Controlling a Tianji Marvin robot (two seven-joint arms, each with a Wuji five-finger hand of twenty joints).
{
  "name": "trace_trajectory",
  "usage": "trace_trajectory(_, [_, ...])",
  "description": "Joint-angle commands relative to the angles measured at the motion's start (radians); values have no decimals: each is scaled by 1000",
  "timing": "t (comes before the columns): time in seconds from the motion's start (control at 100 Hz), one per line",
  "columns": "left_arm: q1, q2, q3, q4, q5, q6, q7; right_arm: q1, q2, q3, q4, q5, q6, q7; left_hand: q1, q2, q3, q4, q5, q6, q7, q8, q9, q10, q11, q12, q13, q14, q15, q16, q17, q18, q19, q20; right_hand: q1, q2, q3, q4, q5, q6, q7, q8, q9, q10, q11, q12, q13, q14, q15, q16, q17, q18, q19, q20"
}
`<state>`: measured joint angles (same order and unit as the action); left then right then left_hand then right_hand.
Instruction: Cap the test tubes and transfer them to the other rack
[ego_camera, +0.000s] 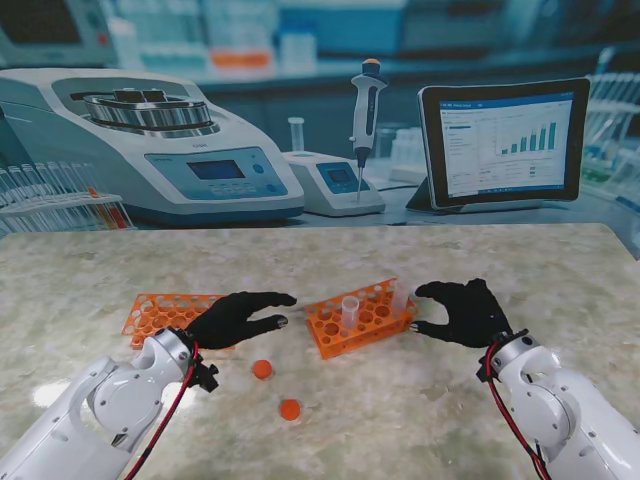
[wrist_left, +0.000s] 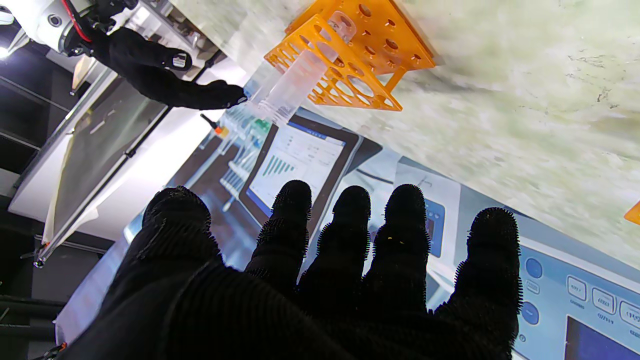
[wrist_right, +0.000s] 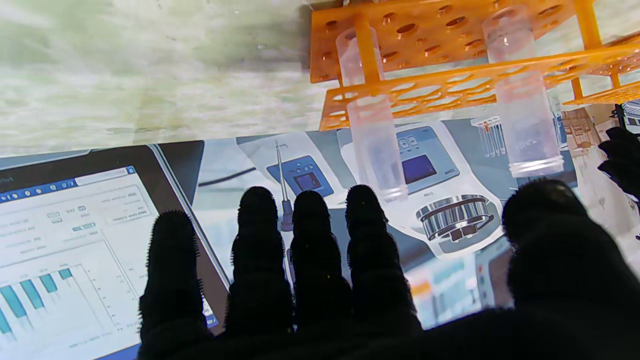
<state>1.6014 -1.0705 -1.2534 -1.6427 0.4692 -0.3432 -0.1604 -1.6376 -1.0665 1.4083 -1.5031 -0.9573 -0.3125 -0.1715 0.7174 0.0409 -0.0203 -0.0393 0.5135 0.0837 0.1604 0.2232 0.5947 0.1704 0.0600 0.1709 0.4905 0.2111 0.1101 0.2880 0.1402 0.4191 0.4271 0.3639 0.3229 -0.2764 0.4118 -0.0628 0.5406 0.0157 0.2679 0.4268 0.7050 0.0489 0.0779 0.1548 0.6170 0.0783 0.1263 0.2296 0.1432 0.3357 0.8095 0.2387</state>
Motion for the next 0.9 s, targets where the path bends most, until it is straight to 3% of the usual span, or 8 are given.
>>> trace_trajectory(0.0, [1,1,2,-4,0,0,-5,17,-1,-14,22,1,5,2,-17,34,-12,14,-3,-4,-17,3,-10,-10,-9,-17,-8,-18,-15,-13,-12,-6,-40,-17,-45,-23,12,-11,-56,23,-25,-14,-33,26,-20,-16,-33,0,-29,-22,-22,-13,-22,10])
trace_trajectory(0.07, [0,1,2,-4,-1,0,-6,39,-2,-34,49,9,8,-5,-18,33,-12,14,-2,-5,-17,3,-10,-9,-9,-17,-7,-18,-15,-13,-13,-6,-40,-17,-60,-33,19,-16,-59,29,-28,-17,-39,32,-20,-21,-34,2,-29,-24,-23,-13,-23,9])
trace_trajectory(0.11, [0,1,3,-3,-1,-1,-6,51,-3,-46,64,15,10,-10,-18,34,-12,14,-2,-5,-16,3,-10,-9,-9,-17,-7,-19,-15,-13,-12,-6,-40,-17,-88,-52,72,-29,-60,32,-30,-26,-43,32,-13,-39,-38,3,-27,-33,-24,-12,-22,5])
trace_trajectory(0.89, [-2,3,3,-2,2,-2,-13,185,-10,-190,217,24,52,-91,-15,32,-12,14,1,-4,-14,4,-11,-9,-9,-17,-10,-20,-16,-13,-13,-8,-38,-13,-131,-101,141,-46,-73,54,-36,-37,-72,55,-19,-62,-63,12,-36,-49,-30,-11,-21,-3])
